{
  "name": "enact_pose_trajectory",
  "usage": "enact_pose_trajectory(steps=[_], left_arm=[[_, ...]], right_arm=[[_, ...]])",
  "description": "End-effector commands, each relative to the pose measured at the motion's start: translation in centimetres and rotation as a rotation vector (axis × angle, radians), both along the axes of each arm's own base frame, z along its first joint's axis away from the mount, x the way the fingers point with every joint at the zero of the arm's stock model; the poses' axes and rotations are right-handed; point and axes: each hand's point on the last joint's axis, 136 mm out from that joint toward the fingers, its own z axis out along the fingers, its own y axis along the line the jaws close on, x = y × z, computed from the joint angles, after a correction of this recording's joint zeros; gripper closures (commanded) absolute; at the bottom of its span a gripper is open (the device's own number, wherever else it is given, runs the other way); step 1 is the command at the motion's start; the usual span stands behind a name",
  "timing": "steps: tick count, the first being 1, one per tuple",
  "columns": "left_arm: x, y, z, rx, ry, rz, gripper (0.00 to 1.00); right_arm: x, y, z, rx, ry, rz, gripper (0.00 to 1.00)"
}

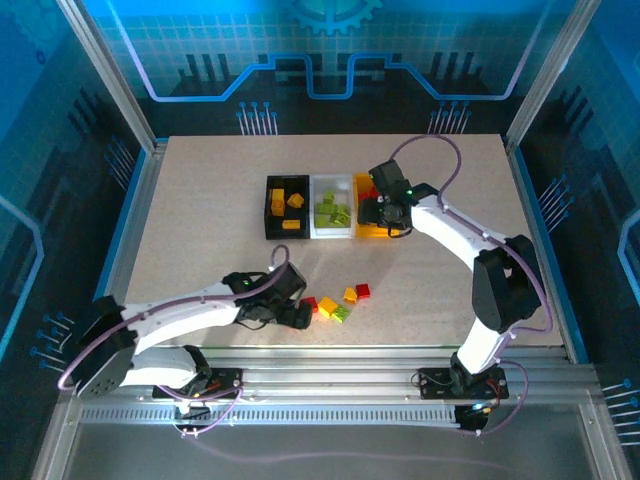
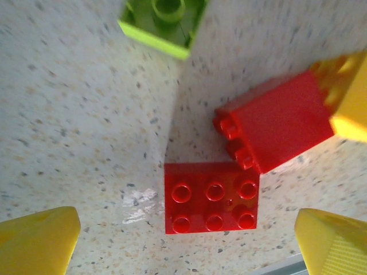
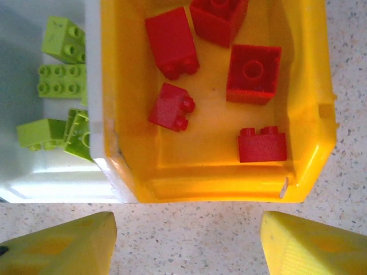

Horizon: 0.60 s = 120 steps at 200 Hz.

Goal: Sort the legos into containers by color

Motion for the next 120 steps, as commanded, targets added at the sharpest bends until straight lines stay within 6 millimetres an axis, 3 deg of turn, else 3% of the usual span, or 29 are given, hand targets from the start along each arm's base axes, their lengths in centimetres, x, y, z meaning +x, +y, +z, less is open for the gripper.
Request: enact_pose_trajectory(steps=[1, 45, 120], left_arm=[[-0.2, -0.6, -0.6, 0.064, -0.007, -0.051, 0.03], [0.7, -1.3, -1.9, 0.152, -0.03, -0.089, 0.1], [-0.1, -1.5, -2.4, 0.142, -0.003, -0.097, 0.5]], right_arm=[[0.0, 0.4, 1.7, 0.045, -0.048, -0.006, 0.31], [-0.1, 0.0, 2.8, 0.058, -0.077, -0.014, 0.31], [-0.2, -1.0, 3.8, 0.061, -0.102, -0.039, 0.31]])
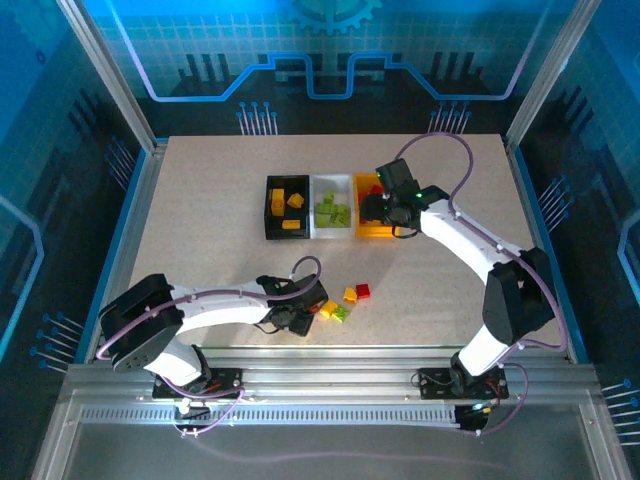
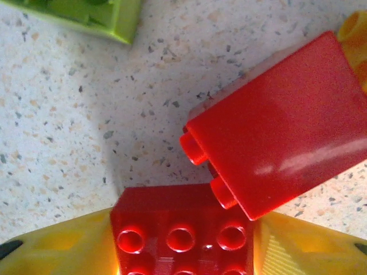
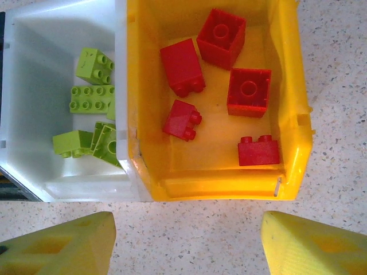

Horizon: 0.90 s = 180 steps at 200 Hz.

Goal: Sort the legos into containers by color

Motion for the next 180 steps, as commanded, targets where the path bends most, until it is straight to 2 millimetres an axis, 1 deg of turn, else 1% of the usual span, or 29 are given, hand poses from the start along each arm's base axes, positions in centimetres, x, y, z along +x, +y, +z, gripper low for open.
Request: enact_pose_trajectory(steps=[1, 14, 33, 53, 70, 91, 99, 118, 122, 128, 137, 159, 168, 178, 180], left_arm=[[-0.1, -0.2, 0.5, -0.004, -0.006, -0.005, 0.5], [-0.1, -0.1, 1.1, -0.02, -0.016, 0.0, 0.56], [0.3, 0.0, 3.0, -0.046, -0.062, 0.01, 0.58], [1.8, -0.6, 6.6, -0.115, -0.154, 0.02, 0.59], [3.9, -1.6, 9.6, -0.194, -0.231, 0.031, 0.58], [7.6, -3.3, 12.5, -0.288, -0.306, 0.049, 0.58], [9.2, -4.3, 13.8, -0.316, -0.342, 0.046, 0.58], [13.2, -7.0, 15.8, -0.37, -0.41, 0.028, 0.58], [14.0, -7.5, 15.9, -0.375, -0.419, 0.025, 0.58], [15.3, -8.5, 16.6, -0.398, -0.439, 0.02, 0.58], [17.2, -9.8, 17.0, -0.419, -0.458, 0.018, 0.58], [21.9, -12.1, 16.8, -0.455, -0.471, 0.043, 0.58], [23.4, -12.8, 16.4, -0.466, -0.469, 0.053, 0.58], [25.0, -13.7, 16.7, -0.481, -0.48, 0.055, 0.58], [25.3, -13.9, 16.4, -0.48, -0.477, 0.055, 0.58]], right_arm=[[0.0, -0.7, 0.8, 0.019, -0.02, -0.027, 0.31], [0.0, -0.8, 0.8, 0.018, -0.023, -0.032, 0.31], [-0.2, -1.1, 1.0, 0.023, -0.027, -0.043, 0.31], [-0.6, -1.6, 1.2, 0.03, -0.035, -0.057, 0.31], [-1.2, -2.3, 1.1, 0.032, -0.037, -0.077, 0.31], [-2.2, -3.0, 0.6, 0.037, -0.029, -0.1, 0.31], [-2.5, -3.3, 0.4, 0.037, -0.027, -0.107, 0.31], [-3.4, -3.9, -0.3, 0.035, -0.011, -0.118, 0.31], [-3.6, -3.9, -0.4, 0.035, -0.009, -0.118, 0.31], [-3.9, -4.0, -0.6, 0.037, -0.004, -0.118, 0.31], [-4.2, -4.2, -0.8, 0.037, 0.002, -0.121, 0.31], [-5.0, -4.8, -1.0, 0.037, 0.004, -0.135, 0.31], [-5.3, -5.0, -1.0, 0.039, 0.002, -0.135, 0.31], [-5.6, -5.1, -0.9, 0.041, 0.001, -0.133, 0.31], [-5.7, -5.1, -0.9, 0.04, 0.0, -0.133, 0.31]])
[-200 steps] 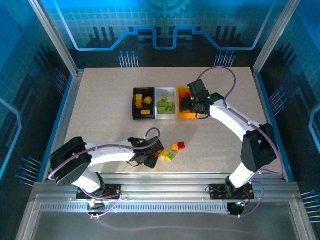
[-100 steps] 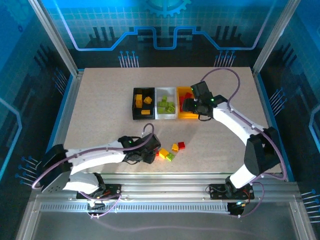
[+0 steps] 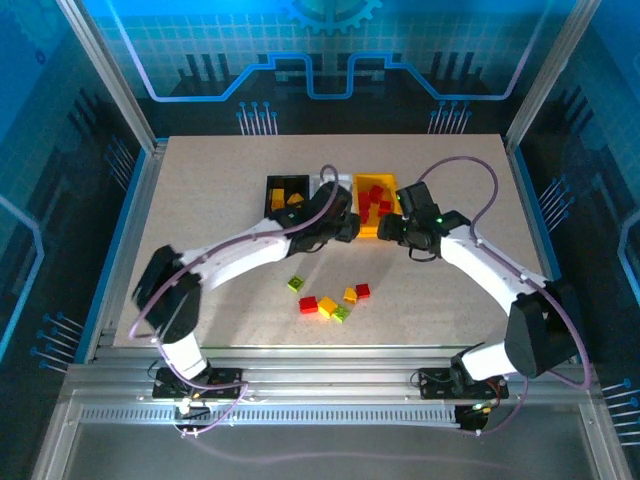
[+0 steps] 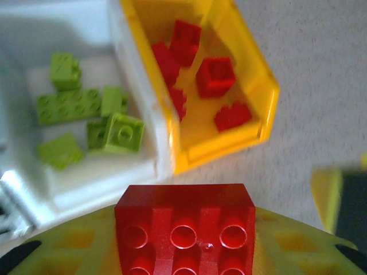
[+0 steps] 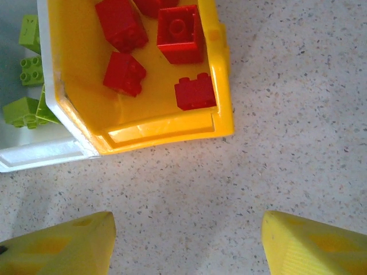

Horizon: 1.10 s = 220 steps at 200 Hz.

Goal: Sort the legos into containers by color

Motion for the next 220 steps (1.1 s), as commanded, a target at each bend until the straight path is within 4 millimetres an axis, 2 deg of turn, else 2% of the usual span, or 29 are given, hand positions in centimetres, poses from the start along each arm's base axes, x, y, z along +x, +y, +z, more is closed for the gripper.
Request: enact_pose_trajectory(steps=[1, 30, 81, 111, 127, 144, 167, 194, 220], left_arm=[[3.8, -2.2, 1.2, -0.06, -0.054, -0.027, 0.58], [6.7, -5.1, 0.6, -0.074, -0.061, -0.051, 0.57], [10.0, -7.0, -2.9, -0.061, 0.013, -0.033, 0.52], [10.6, -8.1, -3.4, -0.08, 0.04, -0.041, 0.38], [10.7, -8.5, -2.9, -0.108, 0.044, -0.043, 0.32], [10.3, -9.0, -1.5, -0.148, 0.045, -0.054, 0.29], [9.7, -9.1, 0.3, -0.187, 0.037, -0.054, 0.19], [8.7, -8.2, 2.6, -0.24, 0.014, -0.039, 0.09], [7.0, -6.4, 5.1, -0.303, -0.02, -0.019, 0.01]], right_arm=[[-0.5, -1.0, 0.8, 0.013, -0.025, -0.037, 0.31], [-1.2, -1.4, 0.6, 0.009, -0.021, -0.042, 0.31], [-1.7, -1.4, 0.2, 0.021, -0.013, -0.038, 0.31], [-2.0, -1.4, 0.0, 0.021, -0.007, -0.035, 0.3], [-2.2, -1.4, 0.0, 0.024, -0.006, -0.032, 0.3], [-2.5, -1.4, 0.0, 0.031, -0.004, -0.024, 0.3], [-2.9, -1.1, -0.1, 0.046, -0.003, -0.003, 0.3], [-3.5, -0.2, -0.3, 0.068, 0.014, 0.051, 0.29], [-4.1, 1.3, -0.6, 0.084, 0.025, 0.122, 0.29]])
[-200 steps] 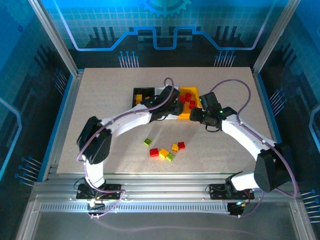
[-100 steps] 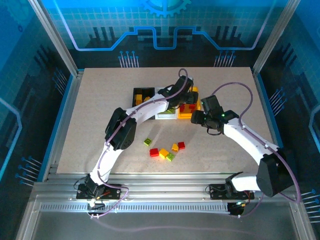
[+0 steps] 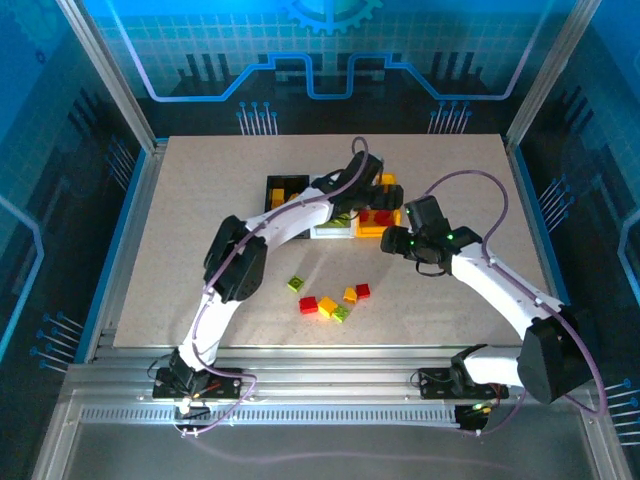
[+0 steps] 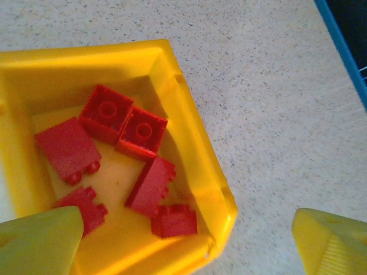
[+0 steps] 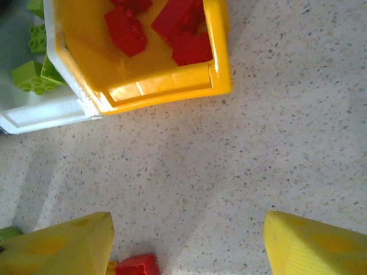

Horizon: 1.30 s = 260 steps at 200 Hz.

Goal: Sort the legos into containers by color

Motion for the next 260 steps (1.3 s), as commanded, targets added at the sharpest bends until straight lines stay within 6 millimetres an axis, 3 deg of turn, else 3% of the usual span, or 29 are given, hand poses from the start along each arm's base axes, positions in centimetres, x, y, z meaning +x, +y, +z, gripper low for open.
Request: enact_pose_trajectory(steps=[1, 36, 84, 116, 142, 181, 225, 260], left_arm=[[-1.3, 1.1, 6.7, -0.14, -0.081, 0.019, 0.01], [-4.5, 6.2, 7.7, -0.194, -0.09, 0.103, 0.01], [-10.5, 17.0, 7.0, -0.116, -0.101, 0.288, 0.01], [-15.6, 24.1, 4.3, -0.004, -0.074, 0.411, 0.01], [-19.3, 28.5, 2.0, 0.055, -0.036, 0.492, 0.01], [-22.3, 31.1, 1.0, 0.044, -0.026, 0.548, 0.01], [-22.7, 32.0, 1.5, 0.054, -0.046, 0.575, 0.01], [-22.7, 32.5, 1.8, 0.066, -0.052, 0.598, 0.01]], right_arm=[[-0.9, 1.4, -0.1, 0.026, 0.007, 0.078, 0.29], [-1.5, 5.0, -0.5, 0.04, 0.008, 0.229, 0.28], [-2.6, 13.0, -2.0, -0.037, 0.024, 0.492, 0.25], [-3.2, 18.3, -3.9, -0.096, 0.054, 0.635, 0.25], [-3.4, 21.7, -5.7, -0.148, 0.079, 0.721, 0.25], [-3.1, 24.6, -8.0, -0.204, 0.118, 0.783, 0.25], [-3.5, 25.3, -10.2, -0.269, 0.171, 0.799, 0.29], [-4.4, 25.6, -11.3, -0.299, 0.186, 0.818, 0.4]])
